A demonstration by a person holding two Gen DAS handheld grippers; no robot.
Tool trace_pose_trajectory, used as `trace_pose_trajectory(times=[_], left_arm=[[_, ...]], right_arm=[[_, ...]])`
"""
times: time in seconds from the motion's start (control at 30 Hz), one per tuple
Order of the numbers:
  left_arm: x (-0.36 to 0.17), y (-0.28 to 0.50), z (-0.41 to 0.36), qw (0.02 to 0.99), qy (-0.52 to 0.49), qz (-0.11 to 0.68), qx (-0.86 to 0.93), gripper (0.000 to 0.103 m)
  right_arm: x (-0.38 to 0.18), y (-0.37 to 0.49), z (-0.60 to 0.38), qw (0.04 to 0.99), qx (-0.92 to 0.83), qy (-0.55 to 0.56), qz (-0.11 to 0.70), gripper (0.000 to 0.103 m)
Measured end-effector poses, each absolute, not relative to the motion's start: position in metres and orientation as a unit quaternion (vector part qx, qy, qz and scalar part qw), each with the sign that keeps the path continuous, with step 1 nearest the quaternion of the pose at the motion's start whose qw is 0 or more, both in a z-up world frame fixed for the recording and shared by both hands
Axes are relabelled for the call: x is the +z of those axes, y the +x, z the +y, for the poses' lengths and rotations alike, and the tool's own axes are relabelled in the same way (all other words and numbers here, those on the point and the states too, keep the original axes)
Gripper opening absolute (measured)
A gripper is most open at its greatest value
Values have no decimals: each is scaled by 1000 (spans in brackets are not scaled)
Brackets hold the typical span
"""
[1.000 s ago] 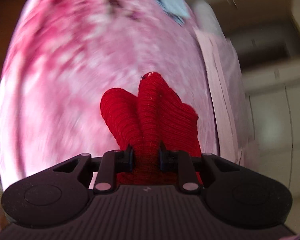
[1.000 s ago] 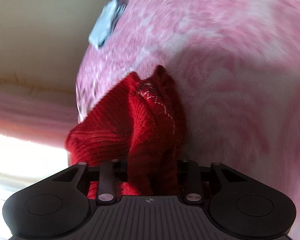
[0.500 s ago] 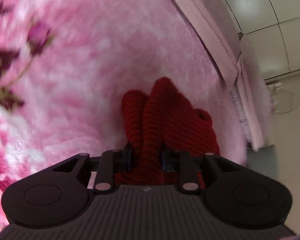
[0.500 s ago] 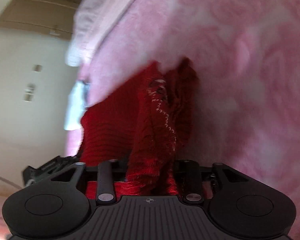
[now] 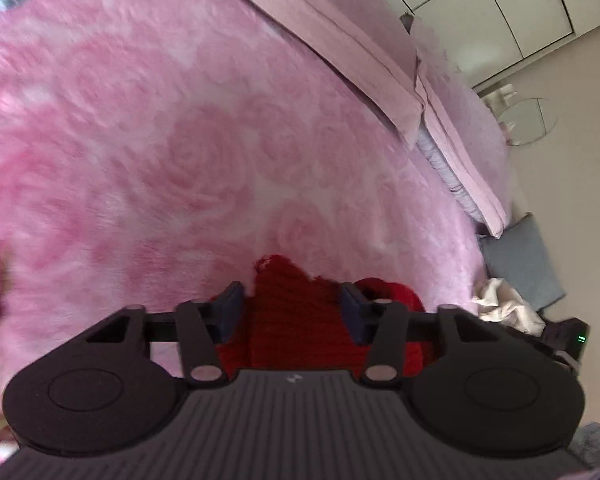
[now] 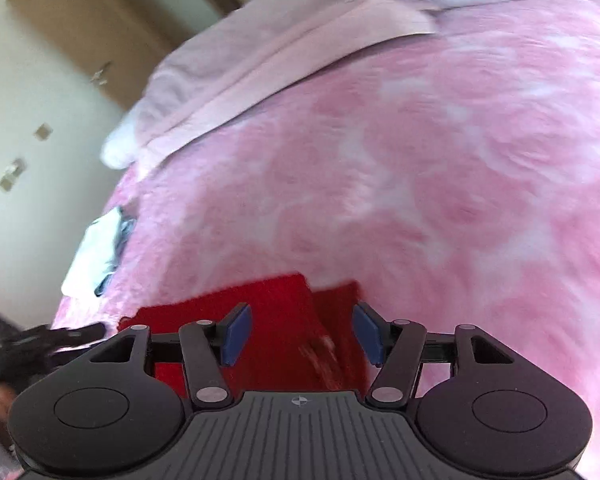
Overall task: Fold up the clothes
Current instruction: 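Fold the raised sweater edge over onto itself with both grippers, then lift the red sweater bundle with both grippers and carry it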
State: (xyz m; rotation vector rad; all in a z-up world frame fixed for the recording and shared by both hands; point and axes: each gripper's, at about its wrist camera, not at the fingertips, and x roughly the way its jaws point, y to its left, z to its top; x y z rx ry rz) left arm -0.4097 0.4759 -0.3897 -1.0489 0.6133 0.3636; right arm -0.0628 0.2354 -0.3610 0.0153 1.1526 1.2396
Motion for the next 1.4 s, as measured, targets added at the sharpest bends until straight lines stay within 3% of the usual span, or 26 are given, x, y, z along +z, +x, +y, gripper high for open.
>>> trace_pose_trajectory(times=[0.07,0.1,0.13,0.23,0.33,0.4,0.47,0.53,0.57,0.6,0.67,0.7,0.77,0.8,0.9,0.97,1.03,1.07,1.1,1.17,1.2,1.3,1.4], left_arm=[[-390,-408,471,812,-483,278,174,9],[-389,-412,468,813,-483,270,181,8],[-387,-416,466,815,-483,260,188,8],[-386,-435,469,807,-498,229,219,7],[-407,-431,468,786,-503,267,239,9],[-416,-421,467,774,-511,280,247,17],[-404,-416,466,777,-500,280,261,25],[-385,-419,461,786,-478,280,277,29],[-374,-422,458,791,-466,277,284,29],[-363,-426,452,798,-453,276,285,29],[-343,-435,438,812,-431,276,281,26],[-334,-438,428,818,-424,278,272,18],[-328,-440,406,828,-415,290,243,9],[-327,-440,395,831,-410,297,230,9],[-350,-436,378,813,-417,325,244,9],[-368,-435,372,794,-428,341,265,3],[-359,-445,377,787,-447,314,286,4],[-355,-450,379,784,-454,302,297,17],[-348,-456,380,784,-441,303,315,37],[-339,-469,385,780,-426,305,342,46],[-338,-476,388,776,-433,303,343,47],[-354,-490,402,749,-513,284,310,64],[-383,-493,412,719,-584,258,275,64]], right_arm=[[-376,-60,246,645,555,9,526,59],[-383,-59,251,636,558,11,534,24],[-391,-58,257,626,561,12,541,3],[-388,-52,252,640,563,41,522,3],[-398,-50,259,655,535,25,532,3],[-405,-54,269,658,523,-6,541,3],[-404,-58,270,660,520,-11,543,6],[-391,-64,255,671,514,-10,534,45],[-383,-68,246,678,511,-9,529,56],[-375,-72,237,684,508,-8,523,58],[-359,-79,218,697,502,-5,512,57],[-351,-83,209,703,499,-4,506,57],[-337,-95,191,709,501,-11,496,45],[-333,-108,182,703,510,-25,495,32],[-347,-134,177,685,520,-62,506,30],[-365,-134,180,694,501,-90,509,30],[-368,-120,180,700,477,-86,524,31],[-366,-110,180,695,475,-73,535,31],[-363,-102,176,687,478,-58,544,36],[-361,-88,169,677,482,-29,556,63],[-361,-81,164,667,486,-8,565,82],[-369,-62,156,615,495,64,611,83],[-382,-60,158,574,500,107,640,83]])
